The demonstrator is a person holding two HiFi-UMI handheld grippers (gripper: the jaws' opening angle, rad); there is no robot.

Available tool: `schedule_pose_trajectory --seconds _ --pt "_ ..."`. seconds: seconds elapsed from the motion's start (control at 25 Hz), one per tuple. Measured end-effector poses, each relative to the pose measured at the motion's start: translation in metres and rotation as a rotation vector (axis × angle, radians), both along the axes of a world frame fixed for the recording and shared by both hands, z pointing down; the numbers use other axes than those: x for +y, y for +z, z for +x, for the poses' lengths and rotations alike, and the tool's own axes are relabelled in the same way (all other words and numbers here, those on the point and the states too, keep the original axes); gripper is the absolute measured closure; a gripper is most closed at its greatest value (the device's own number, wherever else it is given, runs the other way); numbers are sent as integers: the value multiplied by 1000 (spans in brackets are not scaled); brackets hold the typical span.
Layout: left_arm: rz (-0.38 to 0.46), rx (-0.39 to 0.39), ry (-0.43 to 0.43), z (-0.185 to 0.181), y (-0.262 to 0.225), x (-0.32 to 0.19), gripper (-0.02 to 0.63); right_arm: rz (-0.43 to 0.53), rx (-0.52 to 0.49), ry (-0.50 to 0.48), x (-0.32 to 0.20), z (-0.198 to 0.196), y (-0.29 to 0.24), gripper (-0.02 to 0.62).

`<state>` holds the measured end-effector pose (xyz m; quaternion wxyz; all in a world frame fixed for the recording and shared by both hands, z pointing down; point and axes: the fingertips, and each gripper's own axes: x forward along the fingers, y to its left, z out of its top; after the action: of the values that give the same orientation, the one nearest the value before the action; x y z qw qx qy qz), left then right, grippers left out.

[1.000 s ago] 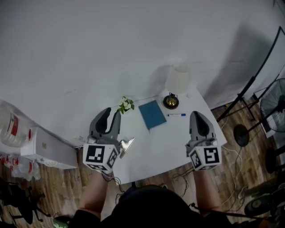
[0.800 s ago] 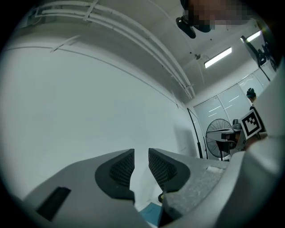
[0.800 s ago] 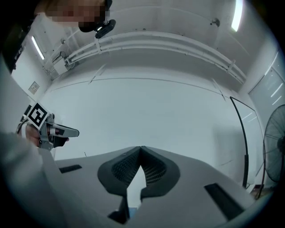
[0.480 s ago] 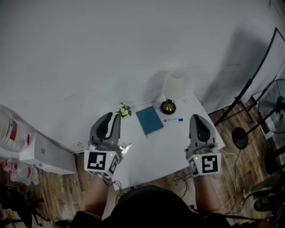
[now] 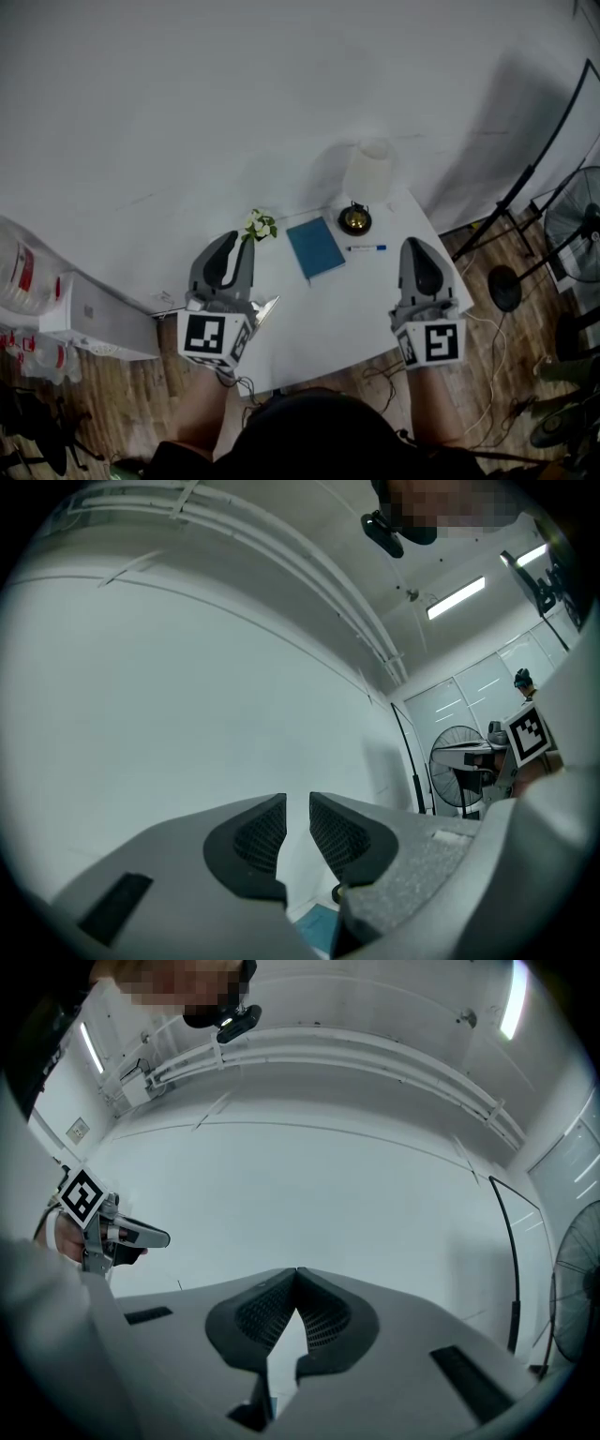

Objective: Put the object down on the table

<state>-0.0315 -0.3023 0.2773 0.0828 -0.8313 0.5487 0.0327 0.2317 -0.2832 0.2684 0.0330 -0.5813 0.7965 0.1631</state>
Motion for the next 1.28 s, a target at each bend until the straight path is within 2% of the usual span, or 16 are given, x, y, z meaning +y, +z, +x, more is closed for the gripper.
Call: schedule_pose_trajectory --seconds 0.64,0.92,1.28 --pt "-5 0 -3 1 2 -1 532 -8 -5 -26 -4 -4 3 591" --pt "-13 6 -1 -2 6 -2 534 1 43 -23 -3 -12 3 592" --pt "-24 13 4 -7 13 -1 534 -4 24 -21 -1 -15 5 592"
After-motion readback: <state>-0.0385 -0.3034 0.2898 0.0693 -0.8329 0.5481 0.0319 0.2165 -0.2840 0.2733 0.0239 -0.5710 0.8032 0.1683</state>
